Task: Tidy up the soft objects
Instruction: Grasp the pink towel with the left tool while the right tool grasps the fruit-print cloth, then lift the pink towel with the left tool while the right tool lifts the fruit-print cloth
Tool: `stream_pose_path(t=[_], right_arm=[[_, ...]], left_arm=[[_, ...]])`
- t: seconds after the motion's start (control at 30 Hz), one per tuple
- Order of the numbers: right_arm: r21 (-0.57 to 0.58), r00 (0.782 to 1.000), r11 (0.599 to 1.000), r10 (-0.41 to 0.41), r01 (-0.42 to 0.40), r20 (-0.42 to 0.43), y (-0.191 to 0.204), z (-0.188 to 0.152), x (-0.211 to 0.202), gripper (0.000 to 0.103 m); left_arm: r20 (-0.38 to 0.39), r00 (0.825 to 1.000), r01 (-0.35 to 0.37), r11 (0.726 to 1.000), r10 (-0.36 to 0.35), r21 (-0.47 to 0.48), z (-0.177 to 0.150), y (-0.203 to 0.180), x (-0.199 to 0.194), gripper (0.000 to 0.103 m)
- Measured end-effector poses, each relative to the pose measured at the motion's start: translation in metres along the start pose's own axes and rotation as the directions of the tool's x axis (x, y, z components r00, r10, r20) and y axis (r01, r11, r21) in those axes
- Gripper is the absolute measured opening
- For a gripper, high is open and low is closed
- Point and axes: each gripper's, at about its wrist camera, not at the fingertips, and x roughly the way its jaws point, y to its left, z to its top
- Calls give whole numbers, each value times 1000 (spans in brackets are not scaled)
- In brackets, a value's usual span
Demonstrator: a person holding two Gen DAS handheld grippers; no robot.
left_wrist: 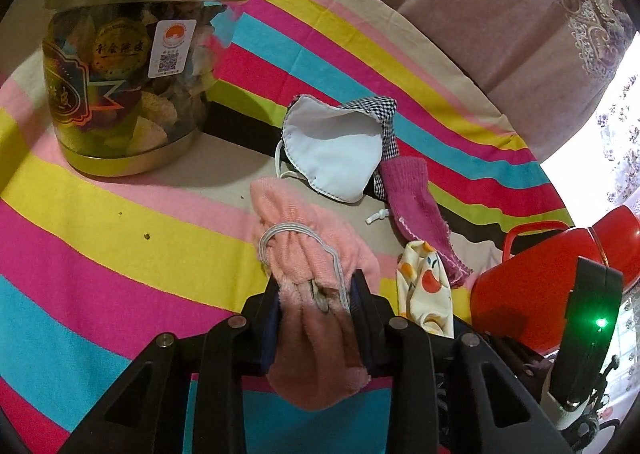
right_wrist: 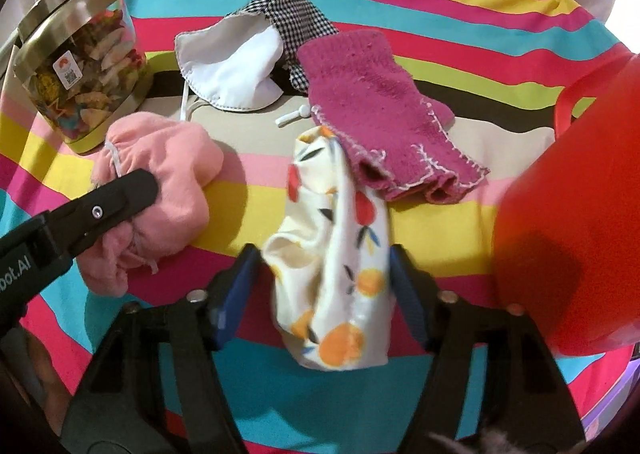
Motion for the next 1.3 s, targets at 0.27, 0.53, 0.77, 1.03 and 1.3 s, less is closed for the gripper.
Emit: stream_pose_path(t=[0.27, 0.53, 0.77, 1.03, 1.3], right_arm=[[-18, 1000, 1000, 9, -9, 6, 3, 1, -4, 38], [-15, 1000, 1000, 10, -10, 8, -3, -11, -17, 34], [-19, 1000, 1000, 13, -12, 23, -6, -23, -34, 34], [-19, 999, 1000, 2, -1, 37, -10, -33, -54, 34], [-11, 998, 1000, -5, 5, 57, -18, -45, -76, 34]], left_arm=[[10, 1000, -3, 1000, 3, 23, -4, -5, -5, 33], [36, 999, -13, 999, 12, 29, -9, -4, -17, 32], [54, 998, -41, 998, 38, 51, -17, -10, -29, 32], [79, 995, -58, 996, 53, 64, -28, -19, -52, 33], [97, 992, -87, 993, 79, 79, -42, -28, -75, 32]])
